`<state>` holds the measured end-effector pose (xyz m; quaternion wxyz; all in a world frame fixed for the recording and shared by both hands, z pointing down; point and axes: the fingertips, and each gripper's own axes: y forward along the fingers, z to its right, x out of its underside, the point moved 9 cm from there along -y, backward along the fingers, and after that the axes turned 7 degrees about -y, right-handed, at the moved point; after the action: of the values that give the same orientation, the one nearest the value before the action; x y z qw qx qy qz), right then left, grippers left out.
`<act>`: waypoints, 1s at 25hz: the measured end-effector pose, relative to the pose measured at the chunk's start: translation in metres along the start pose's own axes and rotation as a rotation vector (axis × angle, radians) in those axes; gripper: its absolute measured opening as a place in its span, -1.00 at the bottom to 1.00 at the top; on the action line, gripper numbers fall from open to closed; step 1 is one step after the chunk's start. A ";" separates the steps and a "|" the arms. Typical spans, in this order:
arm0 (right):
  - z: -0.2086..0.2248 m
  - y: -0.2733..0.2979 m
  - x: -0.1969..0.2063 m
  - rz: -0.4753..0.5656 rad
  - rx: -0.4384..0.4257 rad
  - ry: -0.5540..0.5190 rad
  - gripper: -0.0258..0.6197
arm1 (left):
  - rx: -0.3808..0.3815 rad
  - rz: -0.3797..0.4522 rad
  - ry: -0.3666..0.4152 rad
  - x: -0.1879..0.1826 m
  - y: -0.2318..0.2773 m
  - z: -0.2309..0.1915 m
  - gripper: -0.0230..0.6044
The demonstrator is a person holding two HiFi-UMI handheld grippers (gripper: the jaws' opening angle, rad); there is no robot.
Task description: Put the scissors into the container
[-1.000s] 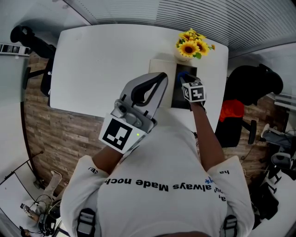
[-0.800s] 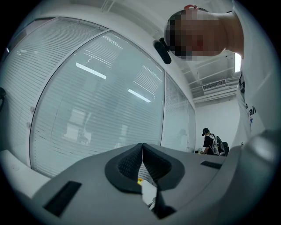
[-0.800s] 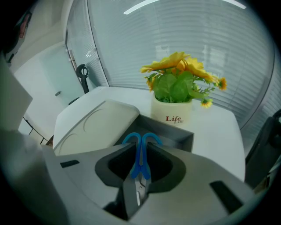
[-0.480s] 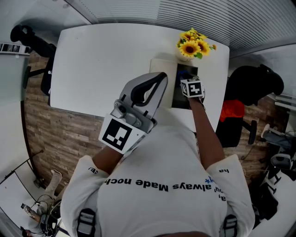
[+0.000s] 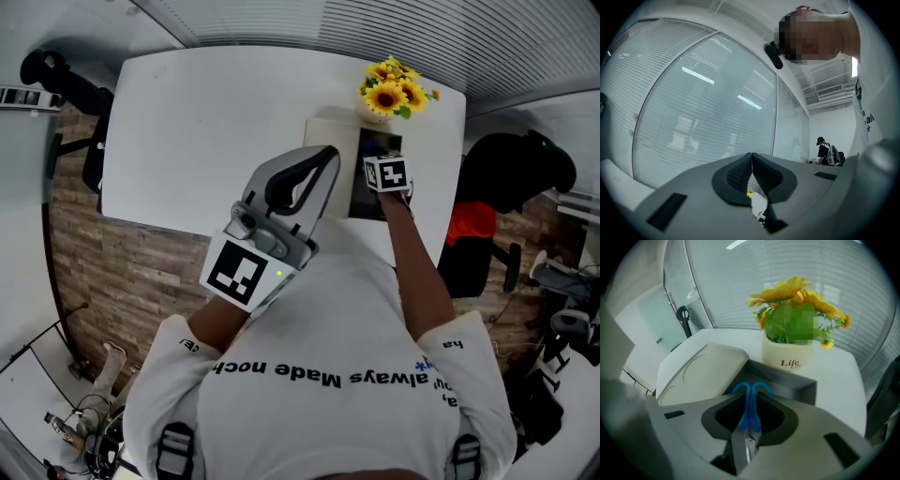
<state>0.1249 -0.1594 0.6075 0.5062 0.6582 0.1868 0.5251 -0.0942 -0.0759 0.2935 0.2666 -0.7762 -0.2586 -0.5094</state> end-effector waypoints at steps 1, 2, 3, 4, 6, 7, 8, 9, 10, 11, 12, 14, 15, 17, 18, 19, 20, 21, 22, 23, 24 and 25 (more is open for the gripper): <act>-0.001 0.001 0.000 -0.004 0.000 0.004 -0.64 | 0.000 0.000 0.000 0.000 0.000 0.000 -0.86; -0.001 0.003 -0.001 -0.008 -0.001 0.008 -0.64 | -0.001 0.001 0.000 -0.001 0.000 -0.001 -0.86; -0.001 0.004 -0.001 -0.011 -0.002 0.011 -0.64 | -0.002 0.001 0.000 -0.001 -0.001 -0.001 -0.86; -0.001 0.005 -0.001 -0.014 -0.003 0.016 -0.64 | -0.002 0.000 0.000 0.000 -0.001 -0.001 -0.86; -0.001 0.007 0.000 -0.019 -0.006 0.029 -0.64 | -0.003 -0.001 -0.001 0.000 -0.001 -0.001 -0.86; 0.000 0.009 0.001 -0.023 -0.008 0.037 -0.64 | -0.004 0.000 -0.001 0.000 -0.001 -0.001 -0.86; 0.001 0.010 0.002 -0.026 -0.010 0.045 -0.64 | -0.005 0.001 -0.002 -0.001 -0.001 -0.001 -0.86; 0.001 0.011 0.002 -0.028 -0.012 0.050 -0.64 | -0.005 0.002 -0.002 -0.001 -0.001 -0.001 -0.86; 0.001 0.012 0.003 -0.029 -0.013 0.054 -0.64 | -0.006 0.003 -0.002 -0.001 -0.001 -0.001 -0.86; 0.002 0.013 0.003 -0.030 -0.013 0.056 -0.64 | -0.006 0.003 -0.002 -0.001 -0.001 -0.001 -0.86; 0.002 0.014 0.004 -0.031 -0.013 0.058 -0.64 | -0.007 0.003 -0.002 0.000 -0.001 -0.001 -0.86; 0.002 0.016 0.005 -0.037 -0.015 0.064 -0.64 | -0.008 0.001 -0.002 0.000 -0.001 -0.001 -0.86; 0.002 0.017 0.006 -0.039 -0.017 0.067 -0.64 | -0.008 0.000 -0.002 0.000 -0.001 -0.001 -0.86; 0.002 0.019 0.007 -0.044 -0.021 0.075 -0.64 | -0.010 0.000 -0.004 0.000 -0.001 -0.001 -0.86; 0.003 0.019 0.007 -0.047 -0.022 0.078 -0.64 | -0.010 0.001 -0.004 0.000 -0.001 -0.002 -0.86; 0.003 0.020 0.007 -0.050 -0.023 0.080 -0.64 | -0.010 0.001 -0.004 0.000 -0.001 -0.002 -0.86; 0.003 0.020 0.008 -0.054 -0.024 0.082 -0.64 | -0.009 0.000 -0.003 0.000 -0.001 -0.002 -0.86; 0.003 0.021 0.008 -0.057 -0.024 0.082 -0.64 | -0.008 0.000 -0.003 0.000 -0.001 -0.001 -0.86; 0.003 0.021 0.009 -0.058 -0.025 0.083 -0.64 | -0.007 -0.001 -0.003 0.000 -0.001 -0.001 -0.86; 0.003 0.022 0.009 -0.058 -0.025 0.083 -0.64 | -0.007 -0.002 -0.003 0.000 -0.001 -0.001 -0.86; 0.003 0.023 0.009 -0.057 -0.026 0.084 -0.64 | -0.008 -0.003 -0.003 0.000 -0.001 -0.001 -0.86; 0.003 0.023 0.009 -0.057 -0.028 0.085 -0.64 | -0.009 -0.004 -0.003 0.000 -0.002 -0.001 -0.86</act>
<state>0.1244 -0.1639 0.6319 0.5216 0.6227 0.2195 0.5403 -0.0961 -0.0756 0.2945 0.2616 -0.7779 -0.2582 -0.5098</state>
